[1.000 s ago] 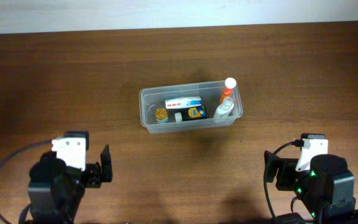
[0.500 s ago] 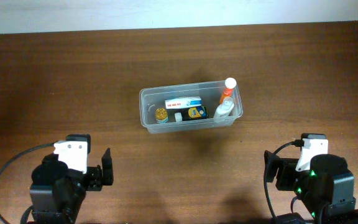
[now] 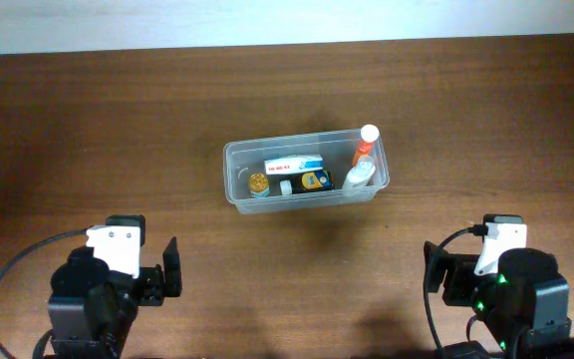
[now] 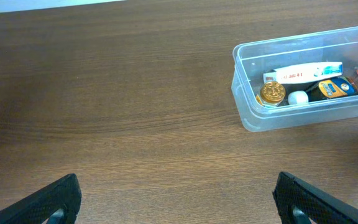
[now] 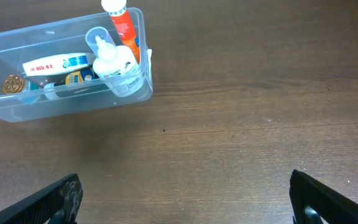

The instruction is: Pack container

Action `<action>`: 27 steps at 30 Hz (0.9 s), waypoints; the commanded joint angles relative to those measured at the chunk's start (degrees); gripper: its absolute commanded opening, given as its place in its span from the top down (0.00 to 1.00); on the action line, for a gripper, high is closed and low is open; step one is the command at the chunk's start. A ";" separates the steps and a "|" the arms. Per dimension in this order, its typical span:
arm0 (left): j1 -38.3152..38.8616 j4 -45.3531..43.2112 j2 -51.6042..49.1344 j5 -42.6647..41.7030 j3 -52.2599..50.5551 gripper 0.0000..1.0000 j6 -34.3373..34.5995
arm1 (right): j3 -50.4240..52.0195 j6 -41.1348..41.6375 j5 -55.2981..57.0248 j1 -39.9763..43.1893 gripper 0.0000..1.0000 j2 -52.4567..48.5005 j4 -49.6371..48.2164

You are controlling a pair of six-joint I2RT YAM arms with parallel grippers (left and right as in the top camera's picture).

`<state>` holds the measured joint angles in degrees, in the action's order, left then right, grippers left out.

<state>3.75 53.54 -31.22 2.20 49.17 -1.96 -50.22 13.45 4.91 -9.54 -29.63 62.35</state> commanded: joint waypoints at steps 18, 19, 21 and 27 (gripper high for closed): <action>0.22 0.13 0.22 0.42 -0.50 0.00 -0.90 | 25.55 -11.74 3.30 3.37 0.02 29.29 -22.82; 0.22 0.11 0.22 0.42 -0.50 0.00 -0.90 | 27.43 -12.79 3.32 3.30 0.02 29.42 -26.32; 0.22 0.13 0.22 0.42 -0.50 0.00 -0.90 | 30.27 -14.69 3.30 3.30 0.02 29.42 -31.87; 0.22 0.13 0.22 0.42 -0.50 0.00 -0.90 | 42.80 -19.69 3.56 4.17 0.02 29.42 -55.76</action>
<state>3.75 53.74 -31.22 2.20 48.95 -1.96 -13.10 -2.20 7.70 -6.55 -0.73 14.04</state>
